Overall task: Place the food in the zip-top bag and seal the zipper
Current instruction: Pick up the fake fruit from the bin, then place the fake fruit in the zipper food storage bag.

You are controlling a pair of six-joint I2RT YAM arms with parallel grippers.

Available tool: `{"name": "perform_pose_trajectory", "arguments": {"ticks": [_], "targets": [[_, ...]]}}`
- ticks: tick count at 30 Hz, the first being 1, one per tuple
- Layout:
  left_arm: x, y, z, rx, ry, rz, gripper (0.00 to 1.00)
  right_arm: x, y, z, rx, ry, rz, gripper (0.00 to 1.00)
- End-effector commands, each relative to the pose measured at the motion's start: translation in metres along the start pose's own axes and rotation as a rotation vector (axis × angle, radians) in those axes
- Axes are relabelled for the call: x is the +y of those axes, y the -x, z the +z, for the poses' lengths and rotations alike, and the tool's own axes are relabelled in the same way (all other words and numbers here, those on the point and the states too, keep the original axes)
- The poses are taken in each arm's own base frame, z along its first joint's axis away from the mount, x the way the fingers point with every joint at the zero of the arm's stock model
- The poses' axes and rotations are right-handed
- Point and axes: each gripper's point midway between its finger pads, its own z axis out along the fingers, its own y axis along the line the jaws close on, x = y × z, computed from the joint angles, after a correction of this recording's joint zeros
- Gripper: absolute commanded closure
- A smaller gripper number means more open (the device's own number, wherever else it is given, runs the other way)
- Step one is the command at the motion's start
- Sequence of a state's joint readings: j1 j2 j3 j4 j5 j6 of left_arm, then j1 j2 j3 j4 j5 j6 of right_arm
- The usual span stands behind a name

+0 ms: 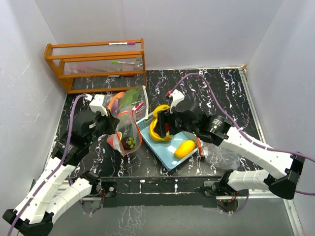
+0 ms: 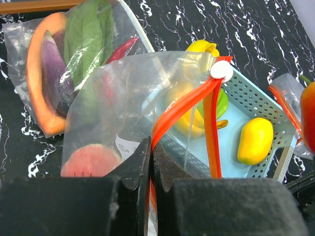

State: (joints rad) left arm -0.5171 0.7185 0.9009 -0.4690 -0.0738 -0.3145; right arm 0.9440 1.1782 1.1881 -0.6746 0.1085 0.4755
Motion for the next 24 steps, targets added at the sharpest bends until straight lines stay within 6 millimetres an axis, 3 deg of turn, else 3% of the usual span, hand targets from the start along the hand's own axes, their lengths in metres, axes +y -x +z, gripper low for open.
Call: {"name": "perform_pose_trajectory", "arguments": {"ticks": [1, 7, 11, 17, 20, 24], "targets": [[-0.005, 0.011, -0.002, -0.032, -0.019, 0.003, 1.0, 0.057, 0.049, -0.001, -0.121, 0.254, -0.119, 0.5], [-0.006, 0.005, -0.001, -0.017, -0.027, 0.0, 1.0, 0.108, 0.069, 0.011, -0.151, 0.487, -0.171, 0.51], [-0.006, 0.004, -0.003, -0.018, -0.031, -0.004, 1.0, 0.127, 0.074, 0.015, -0.148, 0.582, -0.181, 0.51], [-0.007, 0.004, -0.002, -0.019, -0.037, -0.004, 1.0, 0.156, 0.074, -0.004, -0.162, 0.77, -0.208, 0.51], [-0.008, 0.003, -0.001, -0.018, -0.045, -0.009, 1.0, 0.16, 0.074, -0.002, -0.165, 0.789, -0.203, 0.51], [-0.01, 0.005, -0.002, -0.023, -0.05, -0.012, 1.0, 0.16, 0.07, 0.016, -0.139, 0.772, -0.192, 0.51]]}}
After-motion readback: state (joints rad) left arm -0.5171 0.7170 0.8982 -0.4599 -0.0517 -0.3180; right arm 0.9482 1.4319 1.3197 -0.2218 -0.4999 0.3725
